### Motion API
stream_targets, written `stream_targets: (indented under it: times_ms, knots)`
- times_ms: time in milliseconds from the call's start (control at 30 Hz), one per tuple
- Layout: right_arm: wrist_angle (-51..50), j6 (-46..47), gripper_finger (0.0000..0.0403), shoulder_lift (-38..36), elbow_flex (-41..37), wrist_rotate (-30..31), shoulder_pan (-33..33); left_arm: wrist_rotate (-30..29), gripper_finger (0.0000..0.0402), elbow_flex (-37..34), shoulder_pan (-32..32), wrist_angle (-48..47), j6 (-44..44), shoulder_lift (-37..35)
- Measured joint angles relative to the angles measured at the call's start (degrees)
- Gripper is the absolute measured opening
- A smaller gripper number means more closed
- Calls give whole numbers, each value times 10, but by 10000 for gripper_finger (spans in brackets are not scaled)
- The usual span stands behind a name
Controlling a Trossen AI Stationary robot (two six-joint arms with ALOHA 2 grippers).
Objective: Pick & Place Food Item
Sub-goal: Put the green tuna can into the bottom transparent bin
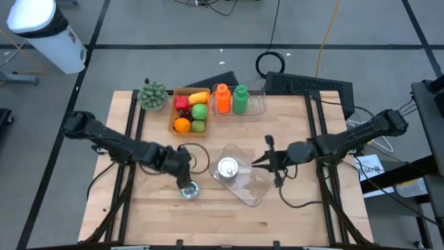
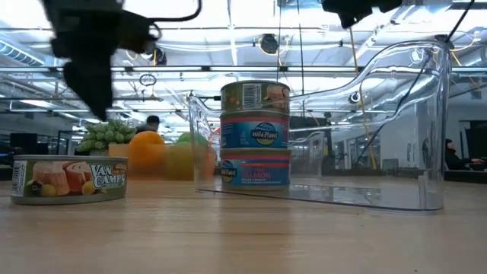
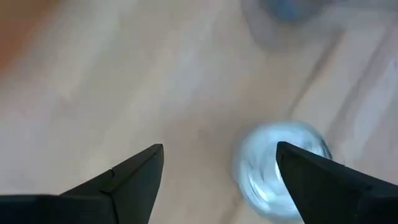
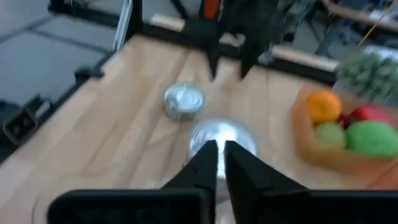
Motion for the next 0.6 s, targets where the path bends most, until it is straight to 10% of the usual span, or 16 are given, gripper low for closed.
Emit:
stream_targets:
  times_ms: [600]
  knots:
    - [48,21,299,-8,-15,-60,-22,-26,357,-41,-60,-10,-199,85]
